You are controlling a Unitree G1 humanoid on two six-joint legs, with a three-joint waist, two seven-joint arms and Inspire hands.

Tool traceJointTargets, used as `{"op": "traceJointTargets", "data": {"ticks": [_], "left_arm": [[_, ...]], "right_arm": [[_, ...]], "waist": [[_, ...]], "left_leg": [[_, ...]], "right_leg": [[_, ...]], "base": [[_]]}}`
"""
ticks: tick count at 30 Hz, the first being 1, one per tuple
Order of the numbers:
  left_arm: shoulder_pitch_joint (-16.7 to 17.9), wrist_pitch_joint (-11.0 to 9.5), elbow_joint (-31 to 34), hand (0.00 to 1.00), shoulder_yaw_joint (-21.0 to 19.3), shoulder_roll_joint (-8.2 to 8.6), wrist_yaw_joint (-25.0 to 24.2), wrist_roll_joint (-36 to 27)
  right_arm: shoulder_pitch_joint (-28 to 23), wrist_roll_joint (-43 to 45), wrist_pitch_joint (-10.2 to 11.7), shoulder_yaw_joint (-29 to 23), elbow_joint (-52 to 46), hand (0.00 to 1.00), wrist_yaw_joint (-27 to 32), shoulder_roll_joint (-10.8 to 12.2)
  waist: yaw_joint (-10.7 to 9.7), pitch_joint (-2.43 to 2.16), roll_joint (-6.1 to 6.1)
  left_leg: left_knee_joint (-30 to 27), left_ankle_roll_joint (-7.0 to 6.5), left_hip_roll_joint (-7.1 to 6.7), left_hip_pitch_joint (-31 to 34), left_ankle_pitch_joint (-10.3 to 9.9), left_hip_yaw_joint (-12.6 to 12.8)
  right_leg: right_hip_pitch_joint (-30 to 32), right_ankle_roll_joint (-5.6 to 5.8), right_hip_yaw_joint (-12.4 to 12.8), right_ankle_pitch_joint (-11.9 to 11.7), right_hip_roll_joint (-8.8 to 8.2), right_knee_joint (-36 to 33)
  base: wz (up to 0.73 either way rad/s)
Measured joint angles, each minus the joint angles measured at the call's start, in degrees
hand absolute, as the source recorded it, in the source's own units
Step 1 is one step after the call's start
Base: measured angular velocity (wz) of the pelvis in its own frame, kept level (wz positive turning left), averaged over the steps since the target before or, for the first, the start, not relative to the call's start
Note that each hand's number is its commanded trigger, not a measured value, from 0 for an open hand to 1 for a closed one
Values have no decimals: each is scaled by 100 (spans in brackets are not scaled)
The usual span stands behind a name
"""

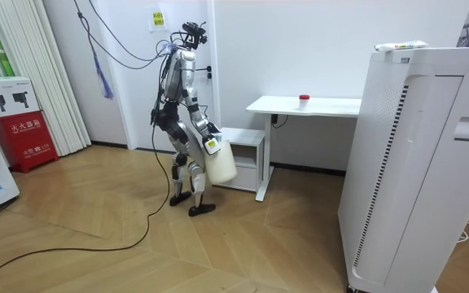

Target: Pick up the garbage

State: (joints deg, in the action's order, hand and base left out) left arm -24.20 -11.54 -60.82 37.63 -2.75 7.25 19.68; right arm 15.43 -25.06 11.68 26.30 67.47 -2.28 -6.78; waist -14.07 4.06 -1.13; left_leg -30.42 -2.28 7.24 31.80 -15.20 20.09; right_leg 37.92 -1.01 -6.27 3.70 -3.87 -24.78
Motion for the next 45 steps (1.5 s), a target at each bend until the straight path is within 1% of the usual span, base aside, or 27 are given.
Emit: {"op": "traceJointTargets", "data": {"ticks": [7,10,13,15,16,17,19,20,21,22,23,24,25,26,28,29,30,32,33,37,38,39,40,41,43,44,45], "left_arm": [[11,0,-25,0,37,-34,-154,185],[12,-2,-86,0,30,-120,-175,186],[52,-2,-155,0,30,-262,-177,254],[180,-2,-150,0,-43,-329,-169,256],[215,-2,-141,0,-45,-333,-169,256],[304,2,-71,0,-55,-328,-168,273],[437,1,93,0,-129,-328,-167,361],[533,1,245,0,-256,-371,-167,472],[677,-3,442,0,-467,-378,-154,622],[760,-1,548,0,-575,-397,-148,650],[964,-5,855,0,-747,-502,-115,681],[1110,-15,1117,0,-847,-606,-75,690],[1166,-20,1239,0,-874,-657,-51,702],[1268,-38,1511,0,-971,-731,-42,751],[1335,-132,1778,0,-1060,-778,6,754],[1456,-140,2101,0,-1096,-843,14,762],[1594,-193,2533,0,-1100,-957,47,801],[1740,-331,2929,0,-1140,-1021,167,806],[1854,-414,3073,0,-1221,-1019,231,804],[2054,-462,3274,0,-1310,-1055,256,798],[2127,-461,3428,0,-1394,-1122,254,810],[2217,-463,3682,0,-1566,-1178,262,807],[2244,-463,3783,0,-1661,-1190,275,805],[2259,-463,3945,0,-1821,-1196,351,799],[2284,-469,4182,0,-2065,-1219,419,803],[2370,-523,4319,0,-2255,-1217,531,800],[2430,-563,4367,0,-2406,-1216,618,797]], "right_arm": [[-63,30,10,-69,29,100,-69,-19],[-82,-49,0,-73,140,100,-163,-38],[-113,-38,-35,-101,171,100,-174,-57],[-177,-50,-54,-208,197,100,-243,-82],[-215,-62,-53,-249,194,100,-265,-92],[-292,-87,-53,-299,194,100,-276,-121],[-368,-48,-51,-348,187,100,-272,-178],[-427,37,-52,-412,201,100,-284,-188],[-465,120,-54,-476,241,100,-306,-200],[-480,159,-54,-529,243,100,-333,-213],[-487,187,-54,-548,226,100,-385,-246],[-481,242,-54,-579,188,100,-410,-285],[-504,303,-53,-643,164,100,-421,-307],[-588,390,-53,-790,149,100,-424,-334],[-767,416,-57,-1038,145,100,-409,-362],[-871,426,-65,-1205,117,100,-398,-379],[-941,430,-64,-1269,95,100,-362,-422],[-1032,397,-64,-1423,92,100,-328,-461],[-1095,375,-62,-1477,81,100,-282,-464],[-1343,103,-59,-1547,87,100,-278,-461],[-1392,136,-60,-1667,88,100,-329,-447],[-1430,162,-61,-1716,79,100,-382,-439],[-1452,171,-65,-1728,79,100,-396,-437],[-1475,201,-91,-1748,82,100,-403,-434],[-1473,250,-125,-1747,91,100,-421,-430],[-1451,306,-126,-1742,91,100,-457,-423],[-1451,328,-127,-1741,90,100,-508,-404]], "waist": [[25,-41,52],[33,-50,68],[47,-54,94],[65,-60,123],[87,-69,136],[160,-94,174],[299,-115,216],[434,-116,217],[585,-118,208],[644,-118,208],[682,-126,210],[677,-130,205],[664,-138,202],[639,-148,206],[634,-188,193],[633,-274,195],[630,-299,191],[642,-316,190],[642,-341,187],[664,-381,160],[660,-390,142],[700,-390,109],[739,-394,96],[822,-394,76],[951,-392,68],[1005,-387,67],[1015,-390,61]], "left_leg": [[66,-2,3,-88,5,6],[127,5,5,-281,7,13],[244,10,1,-507,10,28],[311,18,-12,-731,12,34],[327,23,-16,-789,9,40],[348,40,-18,-890,-6,50],[359,68,-13,-1032,-29,60],[371,92,-18,-1140,-59,58],[386,125,-65,-1279,-99,43],[418,138,-94,-1363,-107,-16],[498,158,-171,-1506,-122,-180],[617,159,-268,-1645,-121,-373],[690,158,-307,-1704,-121,-437],[763,159,-315,-1821,-121,-451],[856,164,-339,-2011,-118,-443],[953,167,-357,-2119,-111,-447],[1048,166,-375,-2263,-105,-451],[1213,161,-404,-2532,-101,-445],[1324,160,-411,-2702,-101,-418],[1561,161,-402,-3116,-101,-293],[1590,159,-406,-3171,-106,-275],[1594,158,-408,-3206,-111,-199],[1595,158,-408,-3234,-111,-140],[1599,158,-416,-3326,-111,-24],[1624,158,-435,-3513,-111,143],[1690,158,-453,-3649,-111,177],[1761,155,-476,-3762,-113,167]], "right_leg": [[-82,-24,9,-25,32,1],[-272,-23,13,-27,51,65],[-497,-14,10,-32,55,163],[-709,5,3,-30,55,235],[-752,11,2,-24,57,237],[-831,14,3,-5,73,247],[-928,11,43,3,120,293],[-991,10,161,8,177,309],[-1037,10,327,8,245,291],[-1067,10,412,8,274,282],[-1121,12,589,8,317,271],[-1186,15,691,8,320,273],[-1219,21,733,9,331,275],[-1320,28,763,9,355,303],[-1474,41,795,16,404,331],[-1559,46,800,18,411,398],[-1675,48,836,13,429,451],[-1888,70,925,11,466,537],[-2023,87,968,9,494,620],[-2345,108,1056,-7,567,801],[-2363,111,1062,-8,585,811],[-2354,111,1070,-10,599,811],[-2355,111,1074,-13,605,810],[-2376,100,1022,-28,610,807],[-2430,33,745,-72,591,804],[-2471,-44,453,-120,575,824],[-2537,-104,246,-161,568,884]], "base": [[0],[0],[0],[0],[-4],[-12],[-22],[-55],[-66],[-78],[-69],[-60],[-39],[-17],[-9],[-15],[-17],[-23],[-25],[-22],[-31],[-40],[-58],[-75],[-92],[-100],[-93]]}}
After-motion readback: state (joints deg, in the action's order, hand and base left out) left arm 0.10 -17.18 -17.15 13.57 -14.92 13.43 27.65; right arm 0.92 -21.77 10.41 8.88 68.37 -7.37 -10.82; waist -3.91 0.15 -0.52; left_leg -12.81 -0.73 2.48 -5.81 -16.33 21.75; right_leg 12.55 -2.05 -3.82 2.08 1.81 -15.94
